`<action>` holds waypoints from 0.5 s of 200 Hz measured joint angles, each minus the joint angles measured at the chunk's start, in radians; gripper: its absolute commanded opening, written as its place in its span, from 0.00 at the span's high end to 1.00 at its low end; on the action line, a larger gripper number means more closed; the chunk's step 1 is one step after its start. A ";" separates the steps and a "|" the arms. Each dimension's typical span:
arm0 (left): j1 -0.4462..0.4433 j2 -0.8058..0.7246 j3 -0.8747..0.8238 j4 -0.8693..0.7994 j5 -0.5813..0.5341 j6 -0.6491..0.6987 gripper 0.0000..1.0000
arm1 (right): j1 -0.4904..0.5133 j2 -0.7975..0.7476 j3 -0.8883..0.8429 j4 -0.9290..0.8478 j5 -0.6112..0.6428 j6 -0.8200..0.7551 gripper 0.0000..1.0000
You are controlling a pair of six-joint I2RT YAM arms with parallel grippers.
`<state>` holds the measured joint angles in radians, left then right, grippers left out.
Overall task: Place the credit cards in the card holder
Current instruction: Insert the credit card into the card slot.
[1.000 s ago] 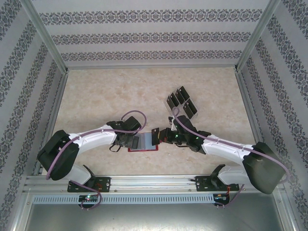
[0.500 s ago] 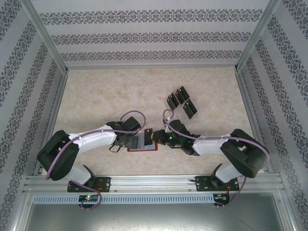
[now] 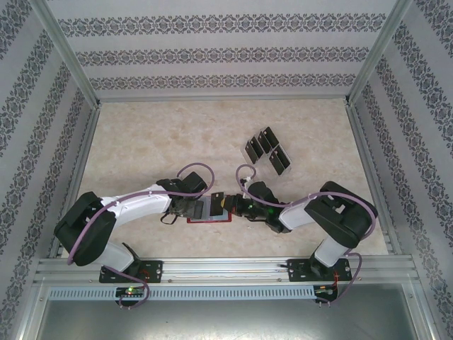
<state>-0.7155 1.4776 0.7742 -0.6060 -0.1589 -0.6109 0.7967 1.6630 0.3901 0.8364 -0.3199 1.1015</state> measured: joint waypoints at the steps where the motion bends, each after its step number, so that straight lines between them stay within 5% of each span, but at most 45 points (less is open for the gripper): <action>1: 0.000 0.000 0.000 0.000 0.000 0.000 0.00 | 0.000 0.002 -0.001 0.004 -0.001 0.001 1.00; 100: 0.000 -0.001 0.000 -0.002 -0.005 -0.003 0.00 | 0.000 0.123 -0.060 0.255 -0.044 0.087 1.00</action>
<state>-0.7155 1.4765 0.7742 -0.6075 -0.1638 -0.6144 0.7967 1.7859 0.3302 1.0912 -0.3641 1.1889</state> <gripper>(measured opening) 0.999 0.053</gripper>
